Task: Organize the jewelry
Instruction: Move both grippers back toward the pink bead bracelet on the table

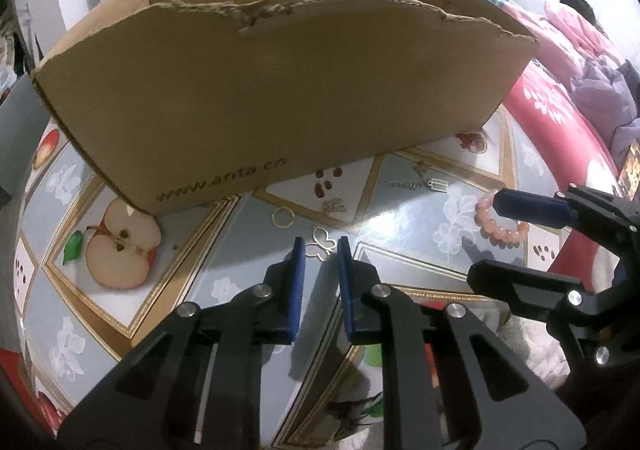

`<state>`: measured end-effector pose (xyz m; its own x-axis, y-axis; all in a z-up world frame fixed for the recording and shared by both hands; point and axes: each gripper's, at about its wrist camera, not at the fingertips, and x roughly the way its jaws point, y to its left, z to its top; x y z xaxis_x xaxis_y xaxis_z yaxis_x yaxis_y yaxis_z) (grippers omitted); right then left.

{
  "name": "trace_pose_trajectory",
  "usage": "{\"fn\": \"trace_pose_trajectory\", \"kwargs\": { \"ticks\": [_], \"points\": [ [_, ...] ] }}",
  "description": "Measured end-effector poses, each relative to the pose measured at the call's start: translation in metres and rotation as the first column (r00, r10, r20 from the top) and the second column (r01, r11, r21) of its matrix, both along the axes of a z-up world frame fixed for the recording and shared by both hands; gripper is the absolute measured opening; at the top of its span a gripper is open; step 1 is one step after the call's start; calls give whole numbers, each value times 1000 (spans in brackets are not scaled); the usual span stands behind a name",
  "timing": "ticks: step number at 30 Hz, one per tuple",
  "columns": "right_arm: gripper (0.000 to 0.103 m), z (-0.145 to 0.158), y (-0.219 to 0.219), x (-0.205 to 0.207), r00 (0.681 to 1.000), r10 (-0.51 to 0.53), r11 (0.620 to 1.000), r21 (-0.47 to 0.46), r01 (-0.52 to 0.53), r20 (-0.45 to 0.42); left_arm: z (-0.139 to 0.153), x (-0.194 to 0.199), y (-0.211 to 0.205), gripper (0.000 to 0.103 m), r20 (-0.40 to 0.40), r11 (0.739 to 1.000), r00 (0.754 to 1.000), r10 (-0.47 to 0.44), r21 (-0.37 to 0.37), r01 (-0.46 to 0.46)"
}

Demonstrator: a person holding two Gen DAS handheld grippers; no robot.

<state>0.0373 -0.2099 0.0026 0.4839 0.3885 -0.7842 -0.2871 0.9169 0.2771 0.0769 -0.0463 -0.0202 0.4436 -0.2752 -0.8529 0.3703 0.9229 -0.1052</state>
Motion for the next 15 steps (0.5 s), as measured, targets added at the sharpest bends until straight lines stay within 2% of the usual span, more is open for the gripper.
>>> {"fn": "trace_pose_trajectory", "kwargs": {
  "ticks": [10, 15],
  "points": [
    [62, -1, -3, 0, 1000, -9, 1000, 1, 9, 3, -1, 7, -15, 15, 19, 998, 999, -26, 55, 25],
    [62, -2, -4, 0, 1000, -13, 1000, 3, 13, -1, -1, 4, -27, 16, 53, 990, 997, -53, 132, 46]
  ]
}}
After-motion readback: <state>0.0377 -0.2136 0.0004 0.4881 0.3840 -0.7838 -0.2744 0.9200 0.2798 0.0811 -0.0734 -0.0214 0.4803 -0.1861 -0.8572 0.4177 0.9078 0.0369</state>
